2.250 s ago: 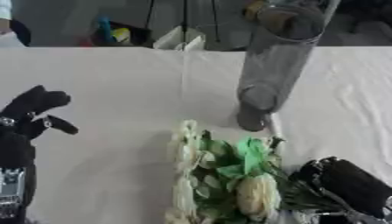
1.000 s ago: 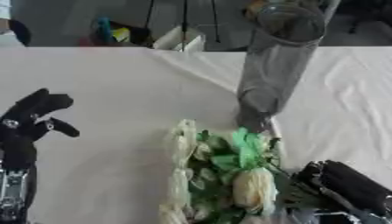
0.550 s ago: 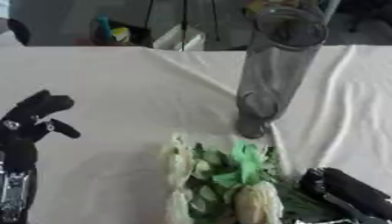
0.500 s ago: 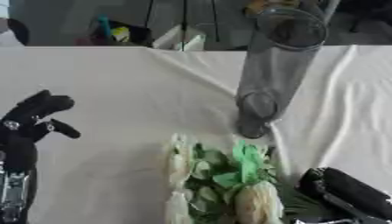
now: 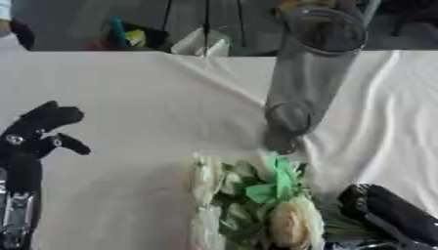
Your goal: Arrange flowers into the vase.
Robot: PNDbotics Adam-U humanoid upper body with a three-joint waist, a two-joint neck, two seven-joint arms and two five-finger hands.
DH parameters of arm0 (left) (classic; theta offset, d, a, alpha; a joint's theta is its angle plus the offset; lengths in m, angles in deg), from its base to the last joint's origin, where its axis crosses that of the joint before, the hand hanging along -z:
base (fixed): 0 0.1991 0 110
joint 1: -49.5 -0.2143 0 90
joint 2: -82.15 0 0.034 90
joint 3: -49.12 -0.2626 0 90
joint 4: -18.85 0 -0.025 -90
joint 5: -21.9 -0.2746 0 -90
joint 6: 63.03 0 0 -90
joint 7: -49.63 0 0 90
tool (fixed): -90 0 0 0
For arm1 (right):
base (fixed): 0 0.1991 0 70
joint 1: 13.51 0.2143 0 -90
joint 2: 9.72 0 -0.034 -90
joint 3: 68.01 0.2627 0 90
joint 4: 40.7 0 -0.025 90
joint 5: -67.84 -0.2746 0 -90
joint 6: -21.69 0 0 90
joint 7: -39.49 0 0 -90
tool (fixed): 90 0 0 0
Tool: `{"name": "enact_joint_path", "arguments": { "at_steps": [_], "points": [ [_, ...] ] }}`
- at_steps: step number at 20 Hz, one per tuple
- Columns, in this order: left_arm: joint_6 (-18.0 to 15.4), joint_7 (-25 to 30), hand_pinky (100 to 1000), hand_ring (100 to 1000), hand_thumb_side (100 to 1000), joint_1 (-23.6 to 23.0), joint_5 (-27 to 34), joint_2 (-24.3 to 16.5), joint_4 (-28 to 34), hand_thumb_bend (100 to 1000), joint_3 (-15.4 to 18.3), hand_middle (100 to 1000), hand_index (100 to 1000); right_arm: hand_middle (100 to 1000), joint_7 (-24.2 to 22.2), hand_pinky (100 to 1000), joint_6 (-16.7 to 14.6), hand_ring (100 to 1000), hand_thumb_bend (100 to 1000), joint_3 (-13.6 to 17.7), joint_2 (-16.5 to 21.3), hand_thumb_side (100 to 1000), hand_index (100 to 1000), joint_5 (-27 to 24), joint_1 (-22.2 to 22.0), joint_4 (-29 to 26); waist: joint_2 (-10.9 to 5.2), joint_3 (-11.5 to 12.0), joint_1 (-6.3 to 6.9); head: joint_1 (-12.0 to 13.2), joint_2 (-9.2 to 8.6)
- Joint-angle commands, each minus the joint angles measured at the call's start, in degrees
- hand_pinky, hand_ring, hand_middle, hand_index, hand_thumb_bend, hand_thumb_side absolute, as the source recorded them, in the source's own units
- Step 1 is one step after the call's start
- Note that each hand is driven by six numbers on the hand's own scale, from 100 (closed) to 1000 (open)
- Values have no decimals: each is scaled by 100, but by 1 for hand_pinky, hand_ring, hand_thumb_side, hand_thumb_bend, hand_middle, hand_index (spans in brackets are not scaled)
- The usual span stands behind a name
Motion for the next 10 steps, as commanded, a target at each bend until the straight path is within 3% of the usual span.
{"name": "enact_joint_path", "arguments": {
  "at_steps": [1,4,10],
  "points": [
    [-1,29,479,769,1000,51,-6,-23,107,100,-38,730,898,100,199,100,73,100,272,90,180,769,100,118,66,-69,-12,6,-44,-3,-60],
    [9,38,479,770,1000,52,-9,-24,107,100,-37,730,898,100,330,100,175,100,369,114,195,748,100,65,101,-100,-11,11,-51,-1,-71],
    [24,58,479,770,1000,45,-24,-24,107,100,-35,730,899,100,605,100,379,100,389,214,228,807,100,-337,187,-215,-8,12,-66,11,-86]
  ]
}}
